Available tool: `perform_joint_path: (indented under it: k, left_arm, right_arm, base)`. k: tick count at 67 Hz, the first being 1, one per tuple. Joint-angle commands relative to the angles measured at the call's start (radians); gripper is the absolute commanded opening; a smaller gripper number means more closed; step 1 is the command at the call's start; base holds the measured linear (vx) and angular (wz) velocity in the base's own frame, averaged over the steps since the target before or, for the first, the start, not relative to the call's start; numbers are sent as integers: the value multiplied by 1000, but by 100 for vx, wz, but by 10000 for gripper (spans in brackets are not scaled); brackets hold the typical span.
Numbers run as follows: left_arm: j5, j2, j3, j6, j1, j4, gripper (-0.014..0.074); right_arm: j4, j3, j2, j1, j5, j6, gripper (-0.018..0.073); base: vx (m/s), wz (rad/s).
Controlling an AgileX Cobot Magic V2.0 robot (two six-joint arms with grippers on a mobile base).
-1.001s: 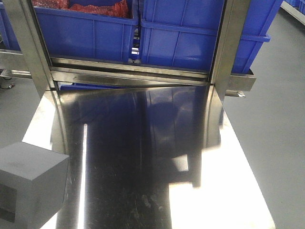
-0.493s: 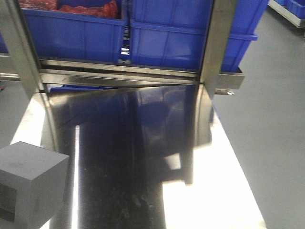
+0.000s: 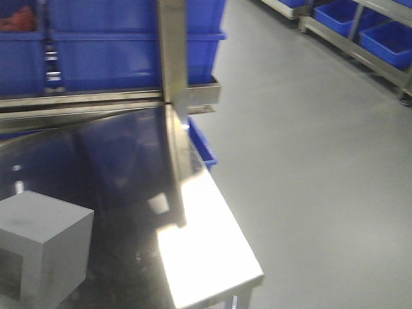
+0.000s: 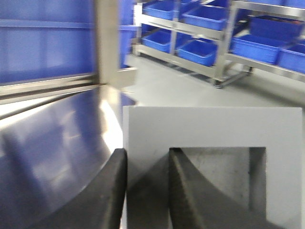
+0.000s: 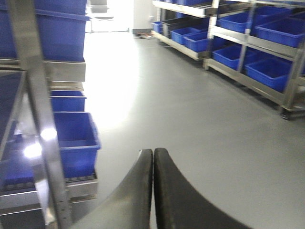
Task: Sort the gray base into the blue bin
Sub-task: 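Drive the base away from the table, turning toward the bin shelves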
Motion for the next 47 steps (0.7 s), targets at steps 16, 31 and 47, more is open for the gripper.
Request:
perform_joint_path:
  k: [16, 31, 47]
  left_arm:
    - [-103, 8, -32, -6, -8, -16, -7]
    - [-103, 8, -32, -6, -8, -16, -7]
    - [-103, 8, -32, -6, -8, -16, -7]
  right_arm:
    - [-9, 6, -7, -2, -79, -12, -5]
    - [-9, 6, -7, -2, -79, -12, -5]
    - [-9, 6, -7, -2, -79, -12, -5]
  base:
    - [-9, -57]
    - [-8, -53]
    - [-5, -52]
